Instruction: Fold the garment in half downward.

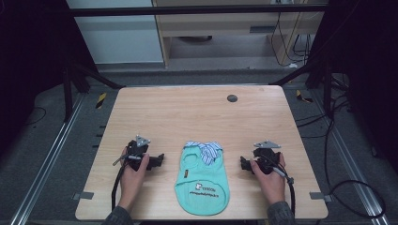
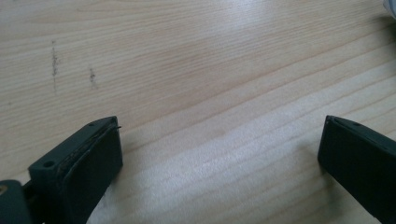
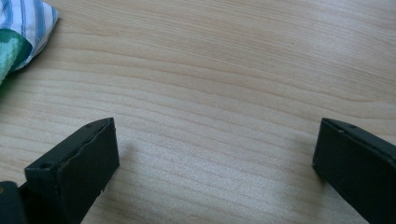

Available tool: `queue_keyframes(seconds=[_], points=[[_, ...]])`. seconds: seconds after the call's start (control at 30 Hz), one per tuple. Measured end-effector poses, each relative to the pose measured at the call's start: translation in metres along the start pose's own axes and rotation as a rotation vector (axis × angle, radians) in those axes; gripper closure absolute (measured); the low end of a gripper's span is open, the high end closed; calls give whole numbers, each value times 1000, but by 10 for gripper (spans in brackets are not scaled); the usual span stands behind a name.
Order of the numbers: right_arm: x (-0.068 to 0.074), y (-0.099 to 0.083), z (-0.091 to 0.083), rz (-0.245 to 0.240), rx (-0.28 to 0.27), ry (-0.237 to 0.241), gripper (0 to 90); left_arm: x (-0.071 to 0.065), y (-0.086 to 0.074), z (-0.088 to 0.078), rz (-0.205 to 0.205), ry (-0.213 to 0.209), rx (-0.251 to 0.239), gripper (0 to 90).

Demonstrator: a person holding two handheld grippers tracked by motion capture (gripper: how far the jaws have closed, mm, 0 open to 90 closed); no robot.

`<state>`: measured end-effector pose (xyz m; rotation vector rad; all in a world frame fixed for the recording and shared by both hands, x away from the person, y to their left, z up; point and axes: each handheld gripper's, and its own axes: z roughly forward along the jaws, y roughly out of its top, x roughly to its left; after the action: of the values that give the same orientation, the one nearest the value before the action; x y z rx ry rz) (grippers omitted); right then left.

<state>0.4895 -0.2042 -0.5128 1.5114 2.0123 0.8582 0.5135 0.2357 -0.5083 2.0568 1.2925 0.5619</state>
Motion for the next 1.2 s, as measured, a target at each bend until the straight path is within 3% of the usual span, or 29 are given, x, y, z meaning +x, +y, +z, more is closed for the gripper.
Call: queue_keyframes(seconds=[0.23, 0.77, 0.87, 0.97, 1.2], points=[[0, 0, 0, 0, 0, 3, 5, -4, -2, -2, -12, 11, -3, 0], [0, -1, -2, -20, -5, 22, 26, -9, -7, -9, 48, -25, -12, 28], [1, -2, -3, -20, -19, 27, 85, -11, -5, -9, 53, -20, -19, 31], [2, -2, -6, -25, -33, 30, 207, -12, -4, -9, 52, -15, -19, 35], [4, 1, -13, -51, -57, 55, 357, -11, -5, -12, 44, -41, -25, 38]])
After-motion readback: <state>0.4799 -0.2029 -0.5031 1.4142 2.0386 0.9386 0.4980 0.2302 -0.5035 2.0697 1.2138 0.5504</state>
